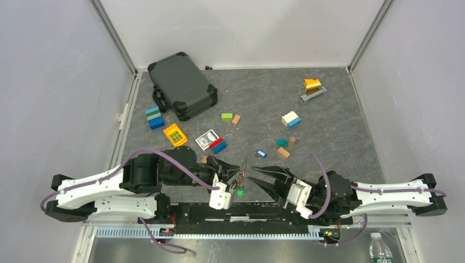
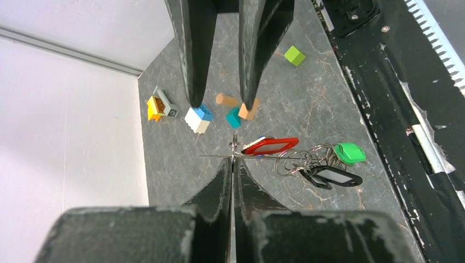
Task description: Remove the keys from the keyring
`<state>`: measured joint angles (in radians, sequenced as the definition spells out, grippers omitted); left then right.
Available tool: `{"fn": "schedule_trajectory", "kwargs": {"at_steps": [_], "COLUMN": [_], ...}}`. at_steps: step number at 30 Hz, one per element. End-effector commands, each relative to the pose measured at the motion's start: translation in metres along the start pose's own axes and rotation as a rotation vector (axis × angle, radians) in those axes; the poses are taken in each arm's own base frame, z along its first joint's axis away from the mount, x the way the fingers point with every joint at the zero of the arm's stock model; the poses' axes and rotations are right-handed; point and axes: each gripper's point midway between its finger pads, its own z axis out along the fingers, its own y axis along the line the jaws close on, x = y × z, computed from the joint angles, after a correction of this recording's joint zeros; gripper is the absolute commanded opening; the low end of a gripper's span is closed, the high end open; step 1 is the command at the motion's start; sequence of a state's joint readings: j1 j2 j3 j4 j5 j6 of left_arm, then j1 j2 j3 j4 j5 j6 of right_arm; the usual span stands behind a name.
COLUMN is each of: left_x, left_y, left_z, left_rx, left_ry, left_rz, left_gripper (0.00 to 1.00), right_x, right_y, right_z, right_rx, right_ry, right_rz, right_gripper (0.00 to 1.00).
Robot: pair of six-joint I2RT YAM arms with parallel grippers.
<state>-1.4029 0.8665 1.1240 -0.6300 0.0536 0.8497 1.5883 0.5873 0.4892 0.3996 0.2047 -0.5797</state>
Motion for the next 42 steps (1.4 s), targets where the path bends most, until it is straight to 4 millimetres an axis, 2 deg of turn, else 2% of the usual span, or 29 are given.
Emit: {"fn": "schedule_trajectory", "kwargs": {"at_steps": [1, 4, 11, 27, 37, 42], "left_x": [-0.011, -0.013, -0.015, -0.015, -0.014, -0.015], "left_y": [0.021, 0.024, 0.027, 0.026, 0.026, 0.026], "left_z": [-0.010, -0.013, -0.015, -0.013, -0.013, -0.014], "left_rx": [-0.099, -0.116, -0.129, -0.124, -0.124, -0.125], "left_ry": [-0.036, -0.045, -0.053, -0.050, -0.047, -0.049], "left_rz": [-0.028, -0.029, -0.042, -0.041, -0.038, -0.037], "left_gripper": [0.02, 0.02, 0.02, 0.02, 0.02, 0.02], "right_x": [-0.003, 0.006, 0.030, 0.013, 0.025, 0.029], "right_y": [-0.012, -0.012, -0.019, 0.000, 0.010, 0.008], "right_z": [-0.011, -0.014, -0.012, 0.002, 0.012, 0.015], "right_rx": [0.080, 0.114, 0.235, 0.153, 0.141, 0.163], "right_ry": [-0.040, -0.027, 0.045, -0.067, -0.016, -0.003], "right_rz": [0.071, 0.102, 0.178, 0.282, 0.284, 0.285], "right_gripper": [0.38, 0.38, 0.46, 0.49, 0.46, 0.45]}}
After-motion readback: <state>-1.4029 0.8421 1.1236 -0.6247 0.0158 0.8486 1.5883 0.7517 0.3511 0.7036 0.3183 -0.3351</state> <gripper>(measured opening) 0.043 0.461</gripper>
